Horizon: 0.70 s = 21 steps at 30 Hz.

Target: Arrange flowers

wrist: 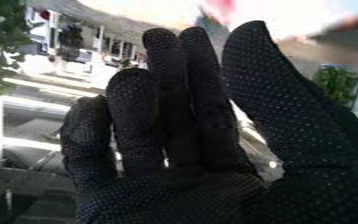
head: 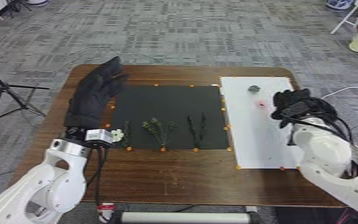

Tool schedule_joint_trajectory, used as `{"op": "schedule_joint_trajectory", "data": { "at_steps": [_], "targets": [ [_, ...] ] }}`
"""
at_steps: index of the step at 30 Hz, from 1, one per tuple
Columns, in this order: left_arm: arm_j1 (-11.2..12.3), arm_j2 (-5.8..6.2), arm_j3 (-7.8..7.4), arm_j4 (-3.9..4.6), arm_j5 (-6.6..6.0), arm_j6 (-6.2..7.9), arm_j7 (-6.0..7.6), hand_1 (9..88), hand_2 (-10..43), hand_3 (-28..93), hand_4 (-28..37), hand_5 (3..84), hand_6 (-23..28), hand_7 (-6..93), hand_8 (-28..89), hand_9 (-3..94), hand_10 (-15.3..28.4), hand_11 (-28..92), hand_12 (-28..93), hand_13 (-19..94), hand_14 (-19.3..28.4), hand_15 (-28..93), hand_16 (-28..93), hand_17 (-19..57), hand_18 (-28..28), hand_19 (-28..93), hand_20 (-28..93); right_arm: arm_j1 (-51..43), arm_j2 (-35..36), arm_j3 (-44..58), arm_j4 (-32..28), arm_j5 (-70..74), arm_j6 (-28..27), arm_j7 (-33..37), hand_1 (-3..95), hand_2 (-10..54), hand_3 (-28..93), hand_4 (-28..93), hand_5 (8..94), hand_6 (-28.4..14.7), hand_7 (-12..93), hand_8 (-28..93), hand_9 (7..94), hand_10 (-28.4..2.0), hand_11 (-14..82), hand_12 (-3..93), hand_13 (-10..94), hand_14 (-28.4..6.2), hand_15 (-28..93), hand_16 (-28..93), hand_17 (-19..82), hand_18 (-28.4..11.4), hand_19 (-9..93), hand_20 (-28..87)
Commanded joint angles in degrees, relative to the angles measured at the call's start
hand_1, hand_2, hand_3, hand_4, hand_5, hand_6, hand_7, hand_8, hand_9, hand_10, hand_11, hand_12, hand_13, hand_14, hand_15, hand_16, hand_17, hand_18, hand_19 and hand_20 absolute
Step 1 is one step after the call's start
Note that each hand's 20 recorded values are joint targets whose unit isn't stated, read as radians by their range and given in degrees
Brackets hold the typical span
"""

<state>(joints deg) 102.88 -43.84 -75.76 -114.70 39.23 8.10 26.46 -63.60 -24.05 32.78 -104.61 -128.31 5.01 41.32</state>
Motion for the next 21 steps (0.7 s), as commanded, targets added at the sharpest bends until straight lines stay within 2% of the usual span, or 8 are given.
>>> {"op": "schedule_joint_trajectory", "data": {
  "at_steps": [1, 3, 8, 12, 14, 16, 18, 21],
  "targets": [
    [0.4, -0.16, -0.38, -0.45, 0.1, -0.31, 0.01, 25.0, -1.3, 67, -24.5, 33.2, 3.4, 15.3, -7, 25.0, 12.1, 19, 20, 21, 14.3, 26, 6, -9.6, 19.9, 38, 12, 0.1, 0.7, -1.7, 3.5, -0.4, 0.4, -0.9, 37.3, -9.5, 87, -28, 54.1, -0.1, 27, -14, 56.2, -8.8, 28.3, 23.3, 51, -11.0, 82, 32, 23, -20.5, 82, 59],
    [0.5, -0.27, -0.41, -0.48, 0.03, -0.34, -0.1, 24.9, -1.2, 67, -24.5, 33.1, 3.3, 15.3, -7, 25.0, 12.1, 19, 20, 21, 14.2, 26, 6, -9.6, 19.9, 38, 12, -0.3, 0.4, -1.6, 4.5, 0.1, 2.7, -0.9, 37.2, -9.5, 87, -28, 53.7, -0.1, 27, -14, 55.8, -8.8, 27.9, 23.3, 51, -11.0, 82, 33, 23, -20.5, 82, 59],
    [1.2, -0.46, -0.91, -0.64, -0.16, -0.13, -0.1, 25.0, -1.1, 67, -24.5, 33.2, 3.4, 15.3, -7, 24.9, 12.1, 19, 20, 21, 14.3, 26, 6, -9.6, 19.9, 38, 12, -0.6, 0.0, -1.0, 4.9, 0.8, -0.5, -1.2, 36.9, -9.5, 88, -28, 53.4, -0.8, 27, -14, 54.9, -9.3, 29.9, 24.9, 50, -11.1, 82, 33, 22, -20.3, 82, 59],
    [1.2, -0.41, -1.0, -0.69, -0.15, 0.04, 0.07, 25.0, -1.2, 67, -24.5, 33.2, 3.4, 15.3, -7, 24.9, 12.1, 19, 20, 21, 14.4, 26, 6, -9.6, 19.9, 38, 12, -0.5, -0.1, -2.4, 5.2, 0.1, 3.0, -0.8, 36.9, -9.5, 87, -28, 54.0, -0.2, 30, -14, 54.9, -9.7, 35.5, 27.1, 51, -10.8, 82, 32, 23, -20.2, 82, 59],
    [1.3, -0.46, -1.09, -0.71, -0.12, 0.02, 0.07, 25.1, -1.2, 67, -24.6, 33.2, 3.3, 15.4, -7, 24.9, 12.1, 19, 20, 21, 14.3, 26, 6, -9.6, 19.9, 38, 12, -0.1, -0.4, -3.2, 5.4, -0.2, 4.4, -0.8, 38.4, -9.5, 86, -28, 56.0, 1.1, 38, -7, 57.2, -9.4, 38.7, 28.7, 52, -10.1, 82, 33, 24, -19.8, 83, 59],
    [1.4, -0.54, -1.14, -0.71, -0.19, 0.15, -0.01, 25.0, -1.2, 67, -24.6, 33.1, 3.4, 15.4, -7, 25.0, 12.0, 19, 20, 21, 14.3, 26, 6, -9.6, 20.0, 38, 13, 0.5, -0.8, -4.6, 6.1, -1.0, 7.4, -1.3, 41.6, -9.5, 82, -28, 56.3, 1.5, 45, 2, 64.0, -7.9, 32.7, 40.7, 54, -9.3, 81, 34, 25, -19.6, 83, 58],
    [1.3, -0.59, -1.23, -0.67, -0.27, 0.15, -0.05, 25.1, -1.1, 67, -24.7, 33.2, 3.4, 15.4, -7, 25.0, 12.0, 19, 20, 21, 14.3, 27, 6, -9.6, 20.0, 38, 13, 1.1, -1.0, -5.5, 6.2, -1.4, 8.5, -1.5, 45.4, -9.5, 79, -28, 62.1, 3.1, 52, 7, 72.3, -6.8, 27.6, 51.0, 58, -8.5, 80, 35, 27, -19.5, 84, 58],
    [1.3, -0.58, -1.28, -0.77, -0.21, 0.37, 0.0, 25.0, -1.1, 67, -24.6, 33.1, 3.3, 15.4, -7, 25.0, 12.0, 19, 20, 21, 14.2, 26, 6, -9.6, 20.0, 38, 13, 1.5, -1.6, -5.2, 6.0, -1.5, 10.3, -2.2, 48.0, -9.5, 81, -28, 67.8, 3.3, 53, 7, 77.8, -6.5, 27.2, 53.8, 62, -7.9, 80, 36, 29, -19.7, 85, 58]
  ]
}}
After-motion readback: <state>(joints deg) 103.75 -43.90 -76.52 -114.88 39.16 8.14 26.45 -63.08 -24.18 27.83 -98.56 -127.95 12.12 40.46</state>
